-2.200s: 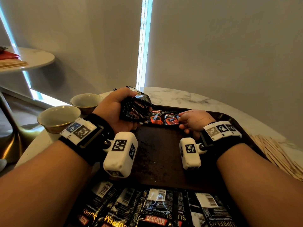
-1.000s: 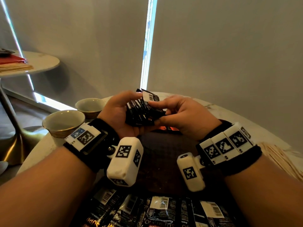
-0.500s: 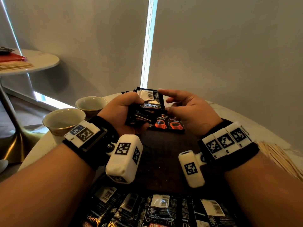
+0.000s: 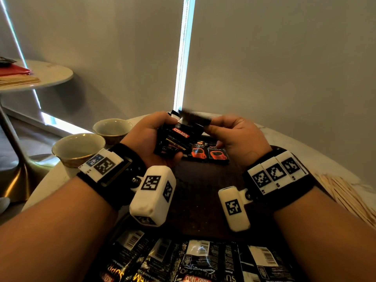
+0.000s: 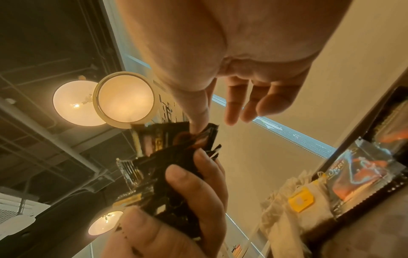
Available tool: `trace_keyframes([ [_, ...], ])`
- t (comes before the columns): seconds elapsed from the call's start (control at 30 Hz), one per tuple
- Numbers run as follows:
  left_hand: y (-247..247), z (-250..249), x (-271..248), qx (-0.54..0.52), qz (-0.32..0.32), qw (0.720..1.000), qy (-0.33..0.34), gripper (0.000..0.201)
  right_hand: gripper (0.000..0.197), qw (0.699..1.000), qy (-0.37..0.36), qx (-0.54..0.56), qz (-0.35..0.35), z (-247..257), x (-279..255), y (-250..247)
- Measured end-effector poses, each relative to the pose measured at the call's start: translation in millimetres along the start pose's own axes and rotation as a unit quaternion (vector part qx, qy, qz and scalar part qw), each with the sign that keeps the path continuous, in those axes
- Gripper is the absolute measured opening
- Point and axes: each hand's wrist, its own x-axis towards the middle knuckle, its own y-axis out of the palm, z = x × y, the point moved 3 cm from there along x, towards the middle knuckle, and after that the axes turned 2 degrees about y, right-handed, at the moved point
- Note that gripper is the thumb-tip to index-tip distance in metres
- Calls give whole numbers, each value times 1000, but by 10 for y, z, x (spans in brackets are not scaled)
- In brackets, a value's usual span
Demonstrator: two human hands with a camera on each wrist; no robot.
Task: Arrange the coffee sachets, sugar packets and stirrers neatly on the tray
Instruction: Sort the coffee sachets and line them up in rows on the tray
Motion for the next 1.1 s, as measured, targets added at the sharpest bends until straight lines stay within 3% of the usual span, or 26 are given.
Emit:
trace_keyframes([
  [0.13,-5,-5,2,-3,-17,1000,12,30,18,997,24,5,-77,-161,91,-93],
  [0.3,-30,-20,48,-37,-60,996,61,28,8,982,142,25,-118,-426,165,-211],
  [0.5,-75,-10,86,-29,-82,994,59,31,16,964,253,-19,-81,-604,148,-222],
  [0.63,-86,10,101,-7,-88,995,45,44,14,962,264,-23,-58,-608,142,-201],
  [0.77,-78,26,107,10,-85,996,28,33,20,958,283,-11,-45,-597,137,-169],
  [1.1,-76,35,134,4,-84,996,23,29,22,951,305,-56,0,-501,83,-134],
])
